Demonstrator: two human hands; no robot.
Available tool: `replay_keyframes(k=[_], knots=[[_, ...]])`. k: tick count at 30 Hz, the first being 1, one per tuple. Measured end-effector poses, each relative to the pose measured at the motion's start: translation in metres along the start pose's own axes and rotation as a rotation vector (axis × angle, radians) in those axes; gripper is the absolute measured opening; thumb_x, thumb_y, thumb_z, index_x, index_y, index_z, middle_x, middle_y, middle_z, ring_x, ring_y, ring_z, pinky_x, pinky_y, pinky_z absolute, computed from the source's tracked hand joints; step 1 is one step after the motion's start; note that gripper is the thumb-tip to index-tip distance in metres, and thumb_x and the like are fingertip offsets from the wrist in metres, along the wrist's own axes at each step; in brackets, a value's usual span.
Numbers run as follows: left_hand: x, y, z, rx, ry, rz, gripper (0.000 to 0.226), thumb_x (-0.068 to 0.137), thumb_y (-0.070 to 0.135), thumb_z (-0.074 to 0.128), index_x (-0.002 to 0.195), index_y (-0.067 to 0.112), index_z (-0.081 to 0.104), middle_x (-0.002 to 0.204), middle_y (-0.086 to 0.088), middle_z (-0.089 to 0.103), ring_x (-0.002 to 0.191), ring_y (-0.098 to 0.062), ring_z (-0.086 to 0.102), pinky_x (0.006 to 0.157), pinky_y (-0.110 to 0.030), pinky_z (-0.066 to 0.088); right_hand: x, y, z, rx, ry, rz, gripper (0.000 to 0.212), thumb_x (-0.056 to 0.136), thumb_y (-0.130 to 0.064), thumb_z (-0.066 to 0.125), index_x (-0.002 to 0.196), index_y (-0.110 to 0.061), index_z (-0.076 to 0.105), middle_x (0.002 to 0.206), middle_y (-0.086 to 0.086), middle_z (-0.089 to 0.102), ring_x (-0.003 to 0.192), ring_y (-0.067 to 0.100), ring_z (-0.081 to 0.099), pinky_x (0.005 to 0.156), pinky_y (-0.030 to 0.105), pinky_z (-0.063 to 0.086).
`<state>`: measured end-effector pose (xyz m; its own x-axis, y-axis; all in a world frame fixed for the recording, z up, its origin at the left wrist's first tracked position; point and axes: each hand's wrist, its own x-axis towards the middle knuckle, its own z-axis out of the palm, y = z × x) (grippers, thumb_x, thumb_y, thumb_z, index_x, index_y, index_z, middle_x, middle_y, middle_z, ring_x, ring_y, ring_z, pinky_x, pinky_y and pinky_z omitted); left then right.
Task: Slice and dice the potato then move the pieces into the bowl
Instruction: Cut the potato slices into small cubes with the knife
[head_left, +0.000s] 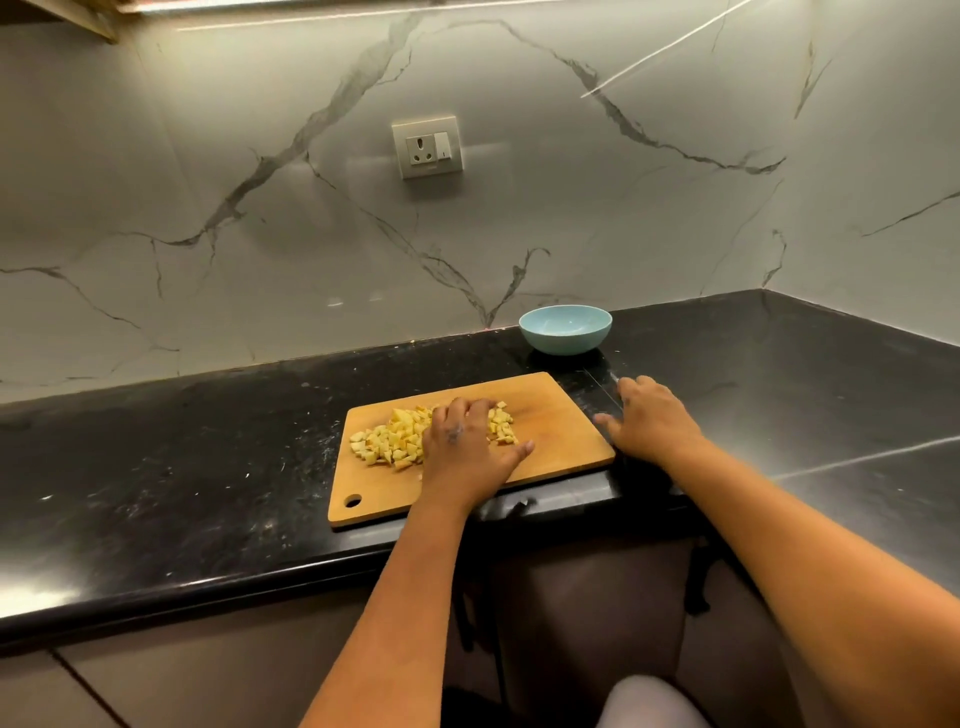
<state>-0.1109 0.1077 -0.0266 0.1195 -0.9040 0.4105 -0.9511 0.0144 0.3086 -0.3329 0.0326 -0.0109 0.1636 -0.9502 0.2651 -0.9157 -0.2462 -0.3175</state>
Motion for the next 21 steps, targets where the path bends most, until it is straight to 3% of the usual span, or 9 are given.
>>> replay_keyframes(k=[3,6,11,15,21], knots=[[-0.015,-0.023,-0.029,0.004,-0.229,-0.210,0.124,0.064,0.081,0.064,0.157,0.025,0.004,0.163,-0.006,0.003,0.149,-0.033,0.001,0.120,-0.050,0.007,-0.007,-0.023,-0.015,0.106,-0.314,-0.076,0.095,0.071,-0.067,0.070,0.143,-0.012,0.039,0.139,0.008,0.048,0.125,0.025,0.048,0.103,0.038,0.043],[-0.028,-0.049,-0.051,0.026,-0.307,-0.357,0.144,0.055,0.081,0.071,0.156,0.015,-0.007,0.163,-0.012,-0.008,0.150,-0.035,-0.007,0.121,-0.051,0.000,-0.016,-0.040,-0.004,-0.110,-0.540,-0.076,0.120,0.062,-0.079,0.065,0.151,-0.013,0.021,0.151,0.013,0.032,0.135,0.030,0.037,0.108,0.041,0.035],[-0.041,-0.073,-0.048,0.047,-0.335,-0.514,0.146,0.054,0.083,0.070,0.155,0.005,-0.002,0.161,-0.020,0.005,0.147,-0.039,0.008,0.119,-0.050,0.015,-0.017,-0.037,0.017,-0.059,-0.397,-0.009,0.132,0.057,-0.086,0.060,0.152,-0.006,0.014,0.152,0.019,0.027,0.136,0.034,0.035,0.111,0.043,0.035],[-0.049,-0.086,-0.042,-0.024,-0.230,-0.503,0.141,0.055,0.082,0.070,0.153,0.006,0.005,0.153,-0.018,0.022,0.141,-0.037,0.021,0.116,-0.046,0.026,-0.022,-0.041,0.021,0.011,-0.371,0.009,0.136,0.058,-0.082,0.062,0.154,-0.005,0.005,0.157,0.018,0.018,0.142,0.033,0.026,0.114,0.042,0.027],[-0.029,-0.101,-0.041,-0.072,-0.237,-0.491,0.142,0.061,0.075,0.073,0.154,0.004,-0.005,0.155,-0.019,0.018,0.142,-0.038,0.018,0.116,-0.046,0.023,-0.014,-0.050,0.031,0.103,-0.241,0.004,0.122,0.063,-0.072,0.071,0.150,-0.004,0.020,0.152,0.016,0.032,0.138,0.031,0.032,0.113,0.040,0.027]])
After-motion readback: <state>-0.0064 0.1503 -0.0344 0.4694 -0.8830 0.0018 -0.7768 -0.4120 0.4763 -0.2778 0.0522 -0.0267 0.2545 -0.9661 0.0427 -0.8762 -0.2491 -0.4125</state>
